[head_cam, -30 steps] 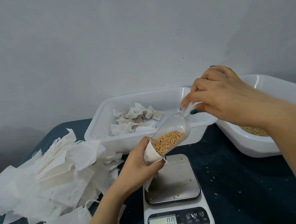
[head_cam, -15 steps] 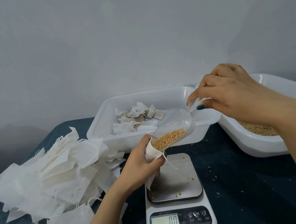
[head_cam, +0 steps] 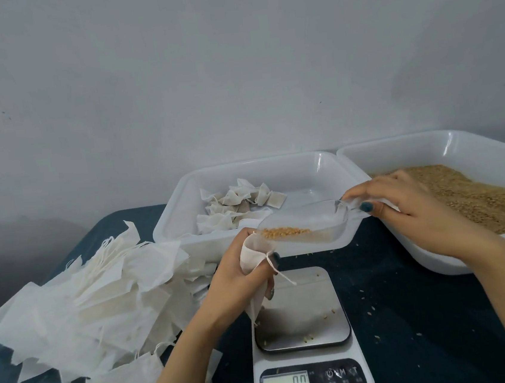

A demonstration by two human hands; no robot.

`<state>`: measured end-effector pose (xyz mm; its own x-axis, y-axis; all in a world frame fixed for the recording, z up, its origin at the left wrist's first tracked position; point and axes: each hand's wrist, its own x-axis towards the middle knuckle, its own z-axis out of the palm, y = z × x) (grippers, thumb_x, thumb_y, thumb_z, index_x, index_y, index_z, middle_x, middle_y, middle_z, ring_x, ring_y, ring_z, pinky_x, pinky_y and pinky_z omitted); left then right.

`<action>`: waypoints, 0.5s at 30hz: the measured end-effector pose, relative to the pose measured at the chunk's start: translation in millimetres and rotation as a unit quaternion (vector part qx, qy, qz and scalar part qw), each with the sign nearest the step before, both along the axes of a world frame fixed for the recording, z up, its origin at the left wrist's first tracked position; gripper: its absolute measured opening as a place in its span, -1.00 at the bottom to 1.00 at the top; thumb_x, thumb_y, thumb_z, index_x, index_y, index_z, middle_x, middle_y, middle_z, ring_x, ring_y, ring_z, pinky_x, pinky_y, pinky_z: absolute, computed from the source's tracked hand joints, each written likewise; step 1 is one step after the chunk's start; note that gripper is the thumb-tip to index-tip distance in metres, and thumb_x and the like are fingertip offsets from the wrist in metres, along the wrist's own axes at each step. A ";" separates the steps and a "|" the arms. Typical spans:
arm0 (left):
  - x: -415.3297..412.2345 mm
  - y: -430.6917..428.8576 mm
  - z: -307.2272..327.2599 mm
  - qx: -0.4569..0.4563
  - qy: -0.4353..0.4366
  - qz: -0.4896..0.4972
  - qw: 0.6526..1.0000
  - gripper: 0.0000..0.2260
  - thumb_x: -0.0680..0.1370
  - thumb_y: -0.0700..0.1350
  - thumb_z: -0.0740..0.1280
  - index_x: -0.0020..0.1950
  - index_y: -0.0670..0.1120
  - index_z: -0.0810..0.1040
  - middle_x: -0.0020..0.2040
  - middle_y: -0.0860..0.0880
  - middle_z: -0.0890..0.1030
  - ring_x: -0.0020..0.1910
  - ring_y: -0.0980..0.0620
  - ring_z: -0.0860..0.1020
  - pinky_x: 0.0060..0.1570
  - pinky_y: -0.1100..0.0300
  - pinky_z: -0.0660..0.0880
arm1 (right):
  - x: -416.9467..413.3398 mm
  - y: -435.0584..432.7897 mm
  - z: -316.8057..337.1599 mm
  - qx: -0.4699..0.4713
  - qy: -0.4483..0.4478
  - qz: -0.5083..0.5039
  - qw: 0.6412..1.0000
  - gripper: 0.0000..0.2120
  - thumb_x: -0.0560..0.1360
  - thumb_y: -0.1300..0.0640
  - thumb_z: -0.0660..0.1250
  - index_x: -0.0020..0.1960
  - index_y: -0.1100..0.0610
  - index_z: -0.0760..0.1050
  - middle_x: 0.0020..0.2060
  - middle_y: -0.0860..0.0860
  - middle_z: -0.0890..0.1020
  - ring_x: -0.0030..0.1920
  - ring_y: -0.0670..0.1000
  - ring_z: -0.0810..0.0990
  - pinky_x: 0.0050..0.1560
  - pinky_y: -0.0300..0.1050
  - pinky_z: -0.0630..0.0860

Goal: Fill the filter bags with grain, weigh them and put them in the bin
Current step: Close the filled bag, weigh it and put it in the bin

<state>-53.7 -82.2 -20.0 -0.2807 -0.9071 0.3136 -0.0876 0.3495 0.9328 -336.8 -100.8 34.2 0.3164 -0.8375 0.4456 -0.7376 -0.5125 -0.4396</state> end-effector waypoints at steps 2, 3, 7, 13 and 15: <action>1.3 -0.4 0.6 0.003 0.003 -0.002 1.000 -0.84 0.54 -0.14 0.30 -0.01 -0.22 0.42 -0.31 -0.04 0.50 -0.43 -0.03 0.47 -0.36 0.17 0.48 | -0.8 -0.3 -2.2 -0.006 -0.031 -0.018 0.999 -0.71 0.46 -0.30 0.02 0.10 -0.41 0.42 0.05 -0.19 0.61 0.07 -0.07 0.38 0.21 0.08 0.29; 2.0 -0.6 0.8 0.004 0.005 -0.006 1.000 -0.84 0.56 -0.12 0.29 -0.03 -0.22 0.41 -0.29 -0.04 0.50 -0.42 -0.04 0.46 -0.35 0.15 0.47 | -2.8 -1.9 -2.2 -0.009 -0.048 -0.034 0.998 -0.70 0.48 -0.29 0.03 0.12 -0.38 0.44 0.05 -0.18 0.62 0.10 -0.03 0.43 0.26 0.15 0.31; 4.5 -0.4 0.4 0.021 0.005 -0.007 1.000 -0.72 0.63 -0.02 0.19 -0.02 -0.25 0.42 -0.23 -0.08 0.56 -0.35 -0.04 0.48 -0.28 0.09 0.48 | -21.0 -14.2 -4.3 -0.023 -0.079 -0.185 0.979 -0.72 0.61 -0.15 0.09 0.20 -0.23 0.52 -0.02 -0.05 0.67 0.05 0.13 0.57 0.20 0.33 0.40; 8.1 -6.8 -2.0 -0.071 -0.104 0.027 0.992 -0.75 0.66 0.06 0.12 0.01 0.02 0.56 0.02 0.11 0.55 0.06 0.03 0.51 0.09 0.16 0.45 | -60.7 -27.4 -14.1 0.062 -0.014 -0.406 0.912 -0.68 0.66 -0.10 0.12 0.25 -0.02 0.56 -0.23 0.01 0.55 -0.21 0.14 0.52 -0.18 -0.03 0.46; 7.7 -8.6 -3.9 -0.104 -0.169 0.048 0.979 -0.78 0.63 0.12 0.12 -0.01 0.17 0.55 0.07 0.23 0.41 0.20 0.06 0.38 0.20 0.17 0.39 | -71.8 -28.9 -15.6 0.118 0.039 -0.433 0.893 -0.69 0.66 -0.07 0.13 0.21 0.02 0.58 -0.23 0.06 0.57 -0.22 0.14 0.53 -0.17 -0.01 0.48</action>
